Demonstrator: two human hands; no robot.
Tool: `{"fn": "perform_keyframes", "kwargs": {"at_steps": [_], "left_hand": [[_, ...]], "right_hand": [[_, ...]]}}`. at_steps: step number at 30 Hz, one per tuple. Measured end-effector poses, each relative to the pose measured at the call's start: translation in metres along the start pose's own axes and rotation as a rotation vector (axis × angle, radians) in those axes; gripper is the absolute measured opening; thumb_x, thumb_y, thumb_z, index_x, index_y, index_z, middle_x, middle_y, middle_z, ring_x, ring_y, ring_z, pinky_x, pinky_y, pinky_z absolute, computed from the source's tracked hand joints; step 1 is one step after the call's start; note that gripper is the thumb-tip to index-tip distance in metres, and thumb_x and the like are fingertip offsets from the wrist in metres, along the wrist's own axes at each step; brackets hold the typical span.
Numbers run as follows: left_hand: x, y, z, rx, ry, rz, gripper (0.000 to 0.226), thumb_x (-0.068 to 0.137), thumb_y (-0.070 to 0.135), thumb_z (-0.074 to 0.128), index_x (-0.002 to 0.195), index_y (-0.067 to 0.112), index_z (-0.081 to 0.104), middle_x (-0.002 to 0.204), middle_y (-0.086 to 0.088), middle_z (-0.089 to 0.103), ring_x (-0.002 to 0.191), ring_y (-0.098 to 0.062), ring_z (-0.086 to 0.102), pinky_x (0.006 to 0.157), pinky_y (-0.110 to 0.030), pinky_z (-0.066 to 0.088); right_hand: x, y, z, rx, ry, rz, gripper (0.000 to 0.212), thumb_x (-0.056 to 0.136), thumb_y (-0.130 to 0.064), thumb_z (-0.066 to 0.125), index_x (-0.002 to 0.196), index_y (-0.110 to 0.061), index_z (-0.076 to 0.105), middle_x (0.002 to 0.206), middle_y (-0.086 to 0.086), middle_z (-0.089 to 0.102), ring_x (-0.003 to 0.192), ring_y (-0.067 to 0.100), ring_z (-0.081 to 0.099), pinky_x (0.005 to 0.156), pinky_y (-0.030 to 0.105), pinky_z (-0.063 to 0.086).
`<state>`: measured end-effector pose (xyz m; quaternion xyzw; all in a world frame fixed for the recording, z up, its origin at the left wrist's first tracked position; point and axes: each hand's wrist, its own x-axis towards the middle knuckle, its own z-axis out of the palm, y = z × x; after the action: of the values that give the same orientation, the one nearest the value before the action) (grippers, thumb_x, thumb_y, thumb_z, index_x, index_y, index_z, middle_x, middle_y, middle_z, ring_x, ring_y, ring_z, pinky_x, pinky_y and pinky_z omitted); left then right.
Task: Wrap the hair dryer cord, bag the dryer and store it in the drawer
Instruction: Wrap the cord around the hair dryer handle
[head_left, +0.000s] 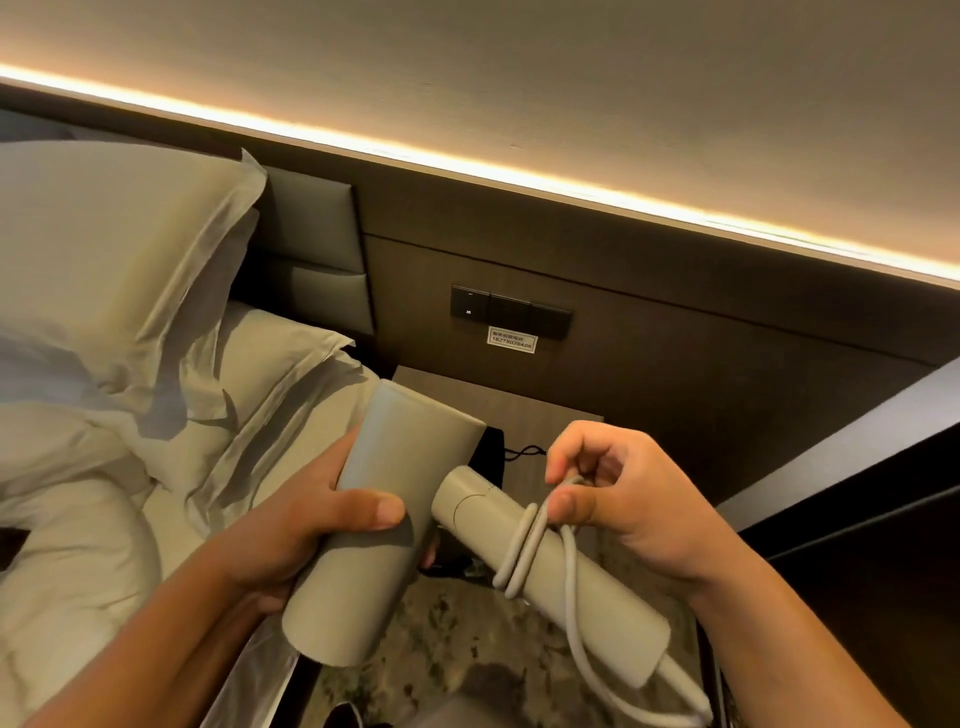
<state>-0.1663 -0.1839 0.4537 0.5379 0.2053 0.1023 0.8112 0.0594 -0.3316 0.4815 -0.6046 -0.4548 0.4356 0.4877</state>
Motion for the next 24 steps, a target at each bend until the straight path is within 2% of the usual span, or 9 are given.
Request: {"fn": "perform_keyframes", "kwargs": {"at_steps": [3, 6, 8, 11, 15, 17, 19, 21, 24], "left_hand": [[-0.001, -0.001, -0.008, -0.143, -0.087, -0.028, 0.056, 0.053, 0.039, 0.096, 0.105, 0.037, 0.074, 0.093, -0.016, 0.074, 0.076, -0.032, 0.072, 0.064, -0.041, 0.061], [-0.001, -0.004, -0.021, -0.336, -0.151, -0.087, 0.076, 0.065, 0.030, 0.091, 0.131, 0.023, 0.054, 0.091, -0.021, 0.072, 0.077, -0.031, 0.071, 0.068, -0.042, 0.062], [-0.004, -0.004, -0.030, -0.414, -0.186, -0.118, 0.085, 0.068, 0.027, 0.089, 0.135, 0.010, 0.040, 0.090, -0.023, 0.071, 0.078, -0.033, 0.071, 0.070, -0.043, 0.062], [-0.006, -0.004, -0.045, -0.425, -0.119, -0.113, 0.089, 0.058, 0.026, 0.093, 0.131, 0.006, 0.046, 0.084, -0.027, 0.068, 0.072, -0.036, 0.069, 0.065, -0.045, 0.061], [-0.010, 0.000, -0.064, -0.426, -0.031, -0.140, 0.093, 0.047, 0.028, 0.097, 0.126, 0.005, 0.053, 0.082, -0.029, 0.064, 0.068, -0.038, 0.066, 0.061, -0.044, 0.060], [-0.012, 0.001, -0.073, -0.439, 0.010, -0.146, 0.096, 0.044, 0.028, 0.098, 0.127, 0.007, 0.053, 0.083, -0.028, 0.065, 0.068, -0.037, 0.067, 0.062, -0.044, 0.060], [-0.014, 0.003, -0.080, -0.451, 0.051, -0.131, 0.098, 0.042, 0.028, 0.099, 0.127, 0.008, 0.055, 0.083, -0.027, 0.065, 0.066, -0.036, 0.067, 0.060, -0.044, 0.061], [-0.016, 0.004, -0.087, -0.443, 0.105, -0.104, 0.101, 0.040, 0.031, 0.100, 0.129, 0.011, 0.056, 0.084, -0.027, 0.065, 0.065, -0.035, 0.067, 0.058, -0.043, 0.060], [-0.021, 0.005, -0.096, -0.438, 0.163, -0.069, 0.104, 0.039, 0.034, 0.100, 0.130, 0.013, 0.056, 0.084, -0.027, 0.065, 0.064, -0.034, 0.066, 0.057, -0.042, 0.059]], "right_hand": [[0.008, 0.003, 0.015, 0.197, -0.014, 0.008, 0.033, 0.059, -0.052, 0.085, 0.074, -0.024, 0.074, 0.068, -0.006, 0.065, 0.064, 0.005, 0.058, 0.058, 0.017, 0.049], [0.015, 0.008, 0.028, 0.280, 0.100, 0.091, 0.011, 0.073, -0.031, 0.072, 0.078, -0.024, 0.080, 0.070, -0.001, 0.071, 0.064, 0.013, 0.061, 0.058, 0.021, 0.053], [0.020, 0.012, 0.037, 0.224, 0.171, 0.156, 0.016, 0.076, -0.025, 0.065, 0.078, -0.026, 0.081, 0.076, 0.001, 0.075, 0.070, 0.020, 0.064, 0.062, 0.025, 0.057], [0.026, 0.010, 0.057, 0.165, 0.202, 0.140, 0.016, 0.078, -0.023, 0.064, 0.076, -0.027, 0.080, 0.084, -0.003, 0.078, 0.079, 0.015, 0.071, 0.071, 0.032, 0.060], [0.039, 0.010, 0.078, 0.319, 0.198, 0.207, 0.037, 0.083, 0.008, 0.060, 0.070, -0.020, 0.080, 0.073, 0.001, 0.076, 0.065, 0.012, 0.072, 0.058, 0.023, 0.059], [0.040, 0.023, 0.091, 0.561, 0.265, 0.342, 0.033, 0.091, 0.007, 0.050, 0.077, -0.011, 0.074, 0.070, 0.005, 0.069, 0.052, 0.012, 0.068, 0.049, 0.021, 0.056], [0.040, 0.034, 0.109, 0.675, 0.446, 0.450, 0.021, 0.102, -0.003, 0.043, 0.094, 0.002, 0.062, 0.074, 0.014, 0.061, 0.044, 0.013, 0.065, 0.040, 0.023, 0.053], [0.046, 0.038, 0.128, 0.517, 0.583, 0.435, 0.008, 0.096, -0.002, 0.057, 0.100, 0.002, 0.062, 0.072, 0.013, 0.065, 0.047, 0.009, 0.064, 0.040, 0.020, 0.049], [0.056, 0.033, 0.152, 0.223, 0.618, 0.332, 0.010, 0.086, -0.011, 0.072, 0.080, -0.019, 0.072, 0.053, -0.003, 0.064, 0.047, 0.005, 0.056, 0.042, 0.015, 0.043]]}}
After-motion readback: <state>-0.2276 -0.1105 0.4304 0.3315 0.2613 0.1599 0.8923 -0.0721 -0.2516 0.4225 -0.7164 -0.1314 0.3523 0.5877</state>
